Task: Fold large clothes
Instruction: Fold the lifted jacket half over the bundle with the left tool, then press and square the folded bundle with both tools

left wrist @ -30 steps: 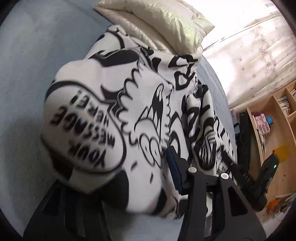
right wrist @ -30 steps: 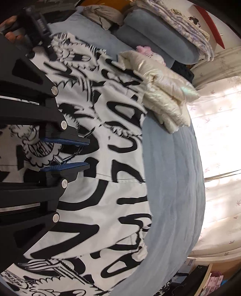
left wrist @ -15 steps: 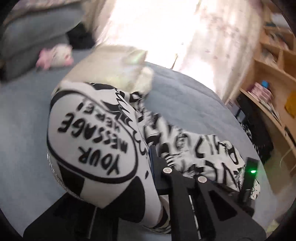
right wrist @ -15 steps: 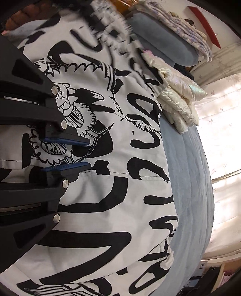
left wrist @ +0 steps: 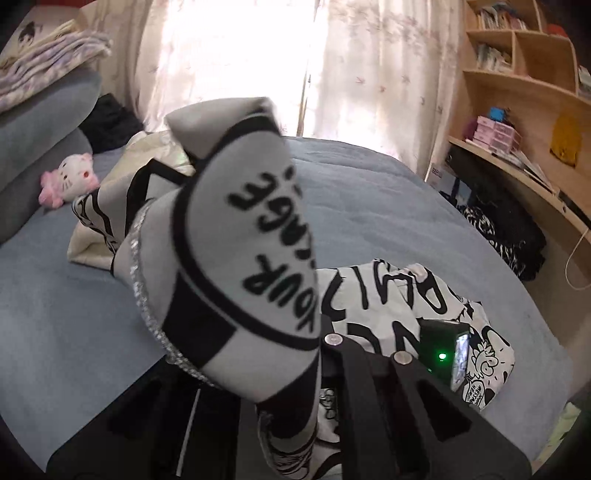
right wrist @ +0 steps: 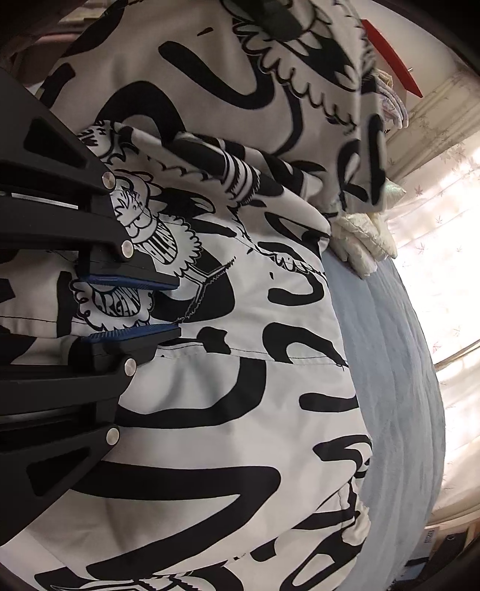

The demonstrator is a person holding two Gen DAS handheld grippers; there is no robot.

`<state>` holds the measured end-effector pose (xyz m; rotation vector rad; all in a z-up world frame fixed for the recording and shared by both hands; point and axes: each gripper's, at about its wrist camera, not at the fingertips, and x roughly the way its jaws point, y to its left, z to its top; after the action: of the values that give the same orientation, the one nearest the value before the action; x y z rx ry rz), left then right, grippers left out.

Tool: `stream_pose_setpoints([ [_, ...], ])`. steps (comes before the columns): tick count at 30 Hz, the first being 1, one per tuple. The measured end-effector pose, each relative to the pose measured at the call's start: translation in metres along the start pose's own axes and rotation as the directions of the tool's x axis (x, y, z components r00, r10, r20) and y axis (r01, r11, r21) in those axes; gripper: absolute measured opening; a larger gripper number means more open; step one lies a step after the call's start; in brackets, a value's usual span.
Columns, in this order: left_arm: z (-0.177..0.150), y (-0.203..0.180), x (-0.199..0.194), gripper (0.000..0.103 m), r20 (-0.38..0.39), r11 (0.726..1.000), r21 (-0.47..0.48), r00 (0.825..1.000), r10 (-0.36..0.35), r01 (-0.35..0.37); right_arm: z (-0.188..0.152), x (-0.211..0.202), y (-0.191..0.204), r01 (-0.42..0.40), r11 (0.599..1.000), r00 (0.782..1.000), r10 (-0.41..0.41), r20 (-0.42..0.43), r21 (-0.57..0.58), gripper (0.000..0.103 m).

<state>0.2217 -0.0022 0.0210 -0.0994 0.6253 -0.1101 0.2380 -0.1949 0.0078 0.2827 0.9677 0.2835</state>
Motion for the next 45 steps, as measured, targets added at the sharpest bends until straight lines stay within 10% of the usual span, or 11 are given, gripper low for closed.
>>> stream_pose_setpoints([
  [9, -0.001, -0.081, 0.001, 0.006, 0.004, 0.988, 0.153, 1.000, -0.016, 0.016, -0.005, -0.055, -0.039, -0.151, 0.979, 0.988, 0.151, 0.011, 0.138, 0.019],
  [13, -0.013, -0.132, 0.009, 0.006, -0.010, 0.968, 0.245, 0.999, -0.045, 0.046, -0.019, -0.134, -0.086, -0.011, 0.976, 0.989, -0.022, 0.148, 0.220, 0.019],
  [17, -0.050, -0.198, 0.019, 0.006, -0.021, 0.905, 0.416, 0.995, -0.094, 0.095, -0.040, -0.199, -0.143, 0.129, 0.925, 0.948, -0.220, 0.228, 0.356, 0.019],
  [21, -0.111, -0.268, 0.042, 0.006, -0.099, 0.784, 0.594, 0.984, -0.151, 0.180, -0.063, -0.240, -0.188, 0.259, 0.855, 0.894, -0.388, 0.224, 0.449, 0.019],
  [26, -0.174, -0.311, 0.083, 0.006, -0.163, 0.682, 0.710, 0.983, -0.083, 0.175, -0.086, -0.259, -0.222, 0.269, 0.824, 0.901, -0.399, 0.173, 0.499, 0.019],
  [33, -0.148, -0.305, 0.078, 0.010, -0.264, 0.738, 0.611, 0.953, -0.149, 0.285, -0.077, -0.260, -0.200, 0.264, 0.853, 0.913, -0.371, 0.167, 0.450, 0.021],
  [43, -0.093, -0.237, 0.043, 0.032, -0.394, 0.819, 0.394, 0.882, -0.260, 0.417, -0.041, -0.287, -0.164, 0.114, 0.919, 0.959, -0.201, 0.199, 0.377, 0.063],
  [45, -0.090, -0.229, 0.035, 0.050, -0.407, 0.817, 0.385, 0.874, -0.266, 0.429, -0.033, -0.283, -0.162, 0.081, 0.924, 0.971, -0.157, 0.178, 0.374, 0.065],
])
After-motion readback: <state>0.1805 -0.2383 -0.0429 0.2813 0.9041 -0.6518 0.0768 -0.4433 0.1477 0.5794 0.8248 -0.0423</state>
